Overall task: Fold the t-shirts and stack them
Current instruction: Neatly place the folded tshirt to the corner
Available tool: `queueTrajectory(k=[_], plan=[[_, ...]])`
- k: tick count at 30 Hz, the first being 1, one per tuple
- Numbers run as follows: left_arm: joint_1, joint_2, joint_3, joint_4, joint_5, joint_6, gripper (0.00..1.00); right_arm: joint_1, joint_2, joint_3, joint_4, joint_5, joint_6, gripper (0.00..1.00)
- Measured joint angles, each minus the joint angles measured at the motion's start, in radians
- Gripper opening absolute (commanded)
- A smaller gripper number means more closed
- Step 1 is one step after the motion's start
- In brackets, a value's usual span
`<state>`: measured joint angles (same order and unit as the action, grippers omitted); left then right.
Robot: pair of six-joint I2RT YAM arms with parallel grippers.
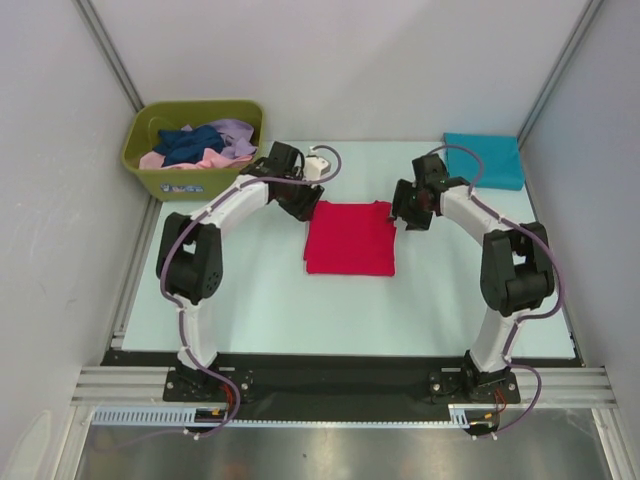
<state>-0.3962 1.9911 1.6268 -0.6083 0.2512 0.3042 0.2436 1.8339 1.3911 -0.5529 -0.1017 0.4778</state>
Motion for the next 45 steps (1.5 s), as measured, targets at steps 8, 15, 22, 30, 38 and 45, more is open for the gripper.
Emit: queueTrajectory(k=[8, 15, 22, 30, 38, 45], plan=[[-0.026, 0.058, 0.019, 0.053, 0.022, -0.034, 0.58, 0.003, 0.09, -0.068, 0.055, -0.05, 0.018, 0.72], [-0.021, 0.142, 0.034, 0.045, 0.014, -0.051, 0.57, -0.021, 0.162, -0.063, 0.183, -0.172, 0.045, 0.37], [-0.013, 0.139, 0.034, 0.044, 0.016, -0.051, 0.61, -0.038, 0.208, -0.058, 0.254, -0.261, 0.068, 0.0], [0.032, 0.055, 0.036, -0.034, 0.025, -0.005, 0.86, -0.047, 0.311, 0.243, 0.066, -0.191, -0.12, 0.0], [0.059, -0.101, 0.049, -0.109, 0.014, 0.058, 0.98, -0.134, 0.478, 0.718, -0.123, -0.008, -0.332, 0.0], [0.076, -0.134, 0.049, -0.125, -0.001, 0.07, 0.98, -0.171, 0.65, 1.073, -0.207, 0.198, -0.466, 0.0]])
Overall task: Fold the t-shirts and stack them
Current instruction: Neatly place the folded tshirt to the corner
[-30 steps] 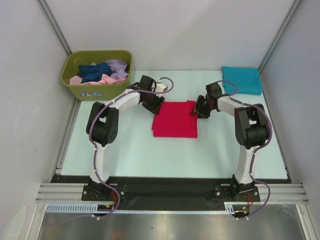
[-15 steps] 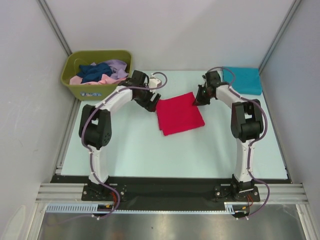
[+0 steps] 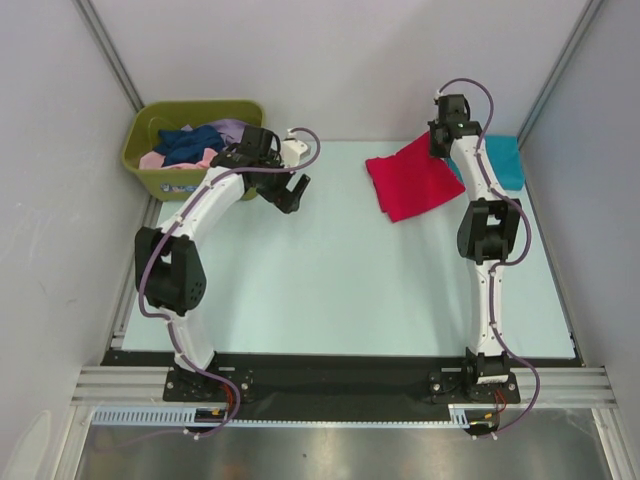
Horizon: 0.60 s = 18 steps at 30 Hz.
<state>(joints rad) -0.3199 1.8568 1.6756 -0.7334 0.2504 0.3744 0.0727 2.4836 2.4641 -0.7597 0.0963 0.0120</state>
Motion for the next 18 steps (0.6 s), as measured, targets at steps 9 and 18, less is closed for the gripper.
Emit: queueTrajectory(k=[9, 18], plan=[[0.002, 0.0, 0.0, -0.037, -0.028, 0.006, 0.98, 0.002, 0.0, -0.013, 0.164, 0.227, -0.224, 0.0], [0.002, 0.0, 0.0, -0.076, -0.066, 0.03, 0.98, -0.044, 0.0, -0.012, 0.291, 0.301, -0.375, 0.0]])
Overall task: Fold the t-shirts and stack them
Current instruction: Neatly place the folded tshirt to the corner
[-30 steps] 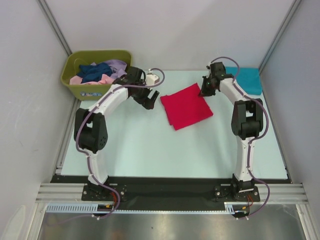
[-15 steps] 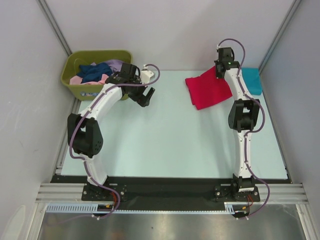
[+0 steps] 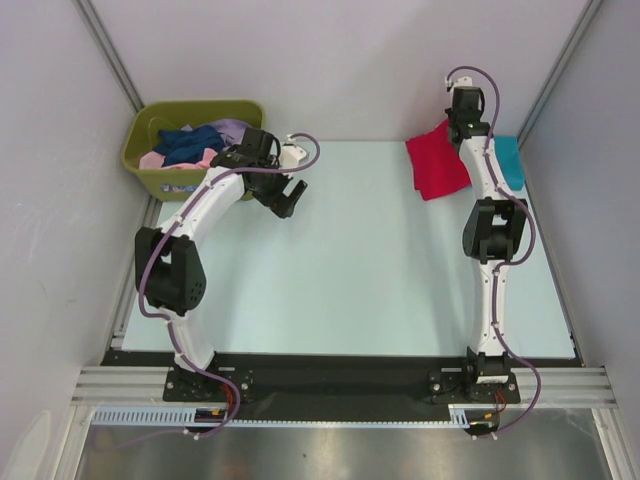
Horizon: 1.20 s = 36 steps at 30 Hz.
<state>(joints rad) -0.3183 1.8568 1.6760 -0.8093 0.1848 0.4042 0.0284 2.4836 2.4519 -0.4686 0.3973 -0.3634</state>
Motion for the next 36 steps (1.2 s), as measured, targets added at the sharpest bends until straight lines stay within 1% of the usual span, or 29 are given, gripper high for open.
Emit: queueTrajectory(k=[6, 10, 21, 28, 36], plan=[[0.0, 0.002, 0.0, -0.009, -0.011, 0.0, 0.98, -0.033, 0.0, 0.0, 0.013, 0.02, -0.058, 0.0], [0.0, 0.004, 0.0, -0.011, -0.024, 0.001, 0.98, -0.057, 0.0, 0.0, 0.027, 0.018, -0.068, 0.0], [0.0, 0.011, 0.0, -0.012, -0.034, 0.008, 0.98, -0.124, -0.002, 0.005, 0.04, -0.01, -0.063, 0.0], [0.0, 0.022, 0.0, -0.013, -0.044, 0.008, 0.98, -0.139, -0.007, 0.035, 0.035, -0.055, -0.033, 0.0], [0.0, 0.023, 0.0, -0.011, -0.051, 0.016, 0.98, -0.143, -0.057, 0.045, 0.033, -0.092, -0.004, 0.0]])
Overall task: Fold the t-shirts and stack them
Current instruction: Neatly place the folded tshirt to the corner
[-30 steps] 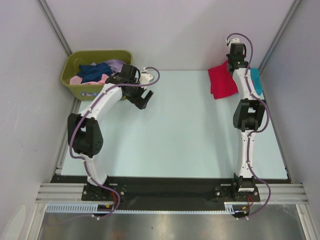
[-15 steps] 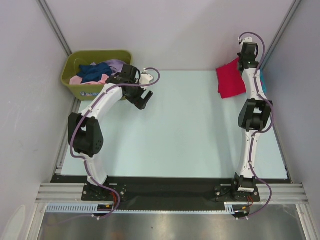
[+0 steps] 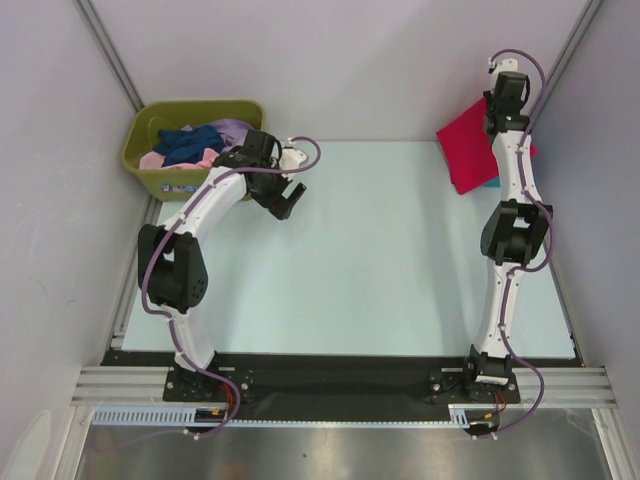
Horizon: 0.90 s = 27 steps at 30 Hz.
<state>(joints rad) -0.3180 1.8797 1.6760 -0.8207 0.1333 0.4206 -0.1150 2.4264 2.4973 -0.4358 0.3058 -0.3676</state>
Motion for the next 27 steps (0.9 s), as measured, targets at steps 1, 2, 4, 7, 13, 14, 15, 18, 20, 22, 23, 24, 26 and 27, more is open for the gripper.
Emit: queueTrajectory(k=[1, 2, 4, 7, 13, 14, 15, 18, 20, 22, 23, 24, 26, 27], plan=[[0.0, 0.0, 0.0, 0.0, -0.001, 0.0, 0.98, -0.002, -0.003, 0.0, 0.0, 0.0, 0.0, 0.0], [0.0, 0.0, 0.0, 0.0, -0.001, 0.001, 0.98, -0.004, -0.005, 0.0, 0.0, 0.0, 0.0, 0.0], [0.0, 0.0, 0.0, 0.0, -0.005, 0.005, 0.98, -0.01, -0.006, -0.001, 0.001, -0.001, 0.0, 0.0], [0.0, 0.0, 0.0, 0.0, -0.014, 0.008, 0.98, -0.025, -0.006, -0.015, 0.007, -0.006, 0.0, 0.0], [0.0, 0.0, 0.0, 0.0, -0.029, 0.011, 0.98, -0.063, 0.008, -0.04, 0.063, -0.004, -0.007, 0.0], [0.0, 0.0, 0.0, -0.001, -0.03, 0.013, 0.98, -0.07, 0.015, -0.043, 0.079, 0.0, -0.011, 0.0], [0.0, 0.0, 0.0, -0.002, -0.031, 0.017, 0.98, -0.076, 0.021, -0.046, 0.098, 0.003, -0.014, 0.0], [0.0, 0.003, 0.0, -0.01, -0.035, 0.028, 0.98, -0.093, 0.058, -0.046, 0.152, 0.01, -0.027, 0.0], [0.0, 0.013, 0.003, -0.019, -0.038, 0.034, 0.98, -0.1, 0.085, -0.046, 0.183, 0.011, -0.034, 0.02], [0.0, 0.031, 0.009, -0.031, -0.045, 0.038, 0.98, -0.108, 0.113, -0.048, 0.212, 0.016, -0.045, 0.08], [0.0, 0.039, 0.011, -0.036, -0.048, 0.042, 0.98, -0.111, 0.124, -0.052, 0.229, 0.02, -0.048, 0.11], [0.0, 0.047, 0.015, -0.042, -0.051, 0.043, 0.98, -0.113, 0.134, -0.054, 0.242, 0.024, -0.052, 0.18], [0.0, 0.063, 0.024, -0.051, -0.052, 0.044, 0.98, -0.117, 0.157, -0.058, 0.286, 0.035, -0.053, 0.54], [0.0, 0.07, 0.028, -0.055, -0.052, 0.044, 0.98, -0.119, 0.167, -0.059, 0.313, 0.046, -0.055, 0.65]])
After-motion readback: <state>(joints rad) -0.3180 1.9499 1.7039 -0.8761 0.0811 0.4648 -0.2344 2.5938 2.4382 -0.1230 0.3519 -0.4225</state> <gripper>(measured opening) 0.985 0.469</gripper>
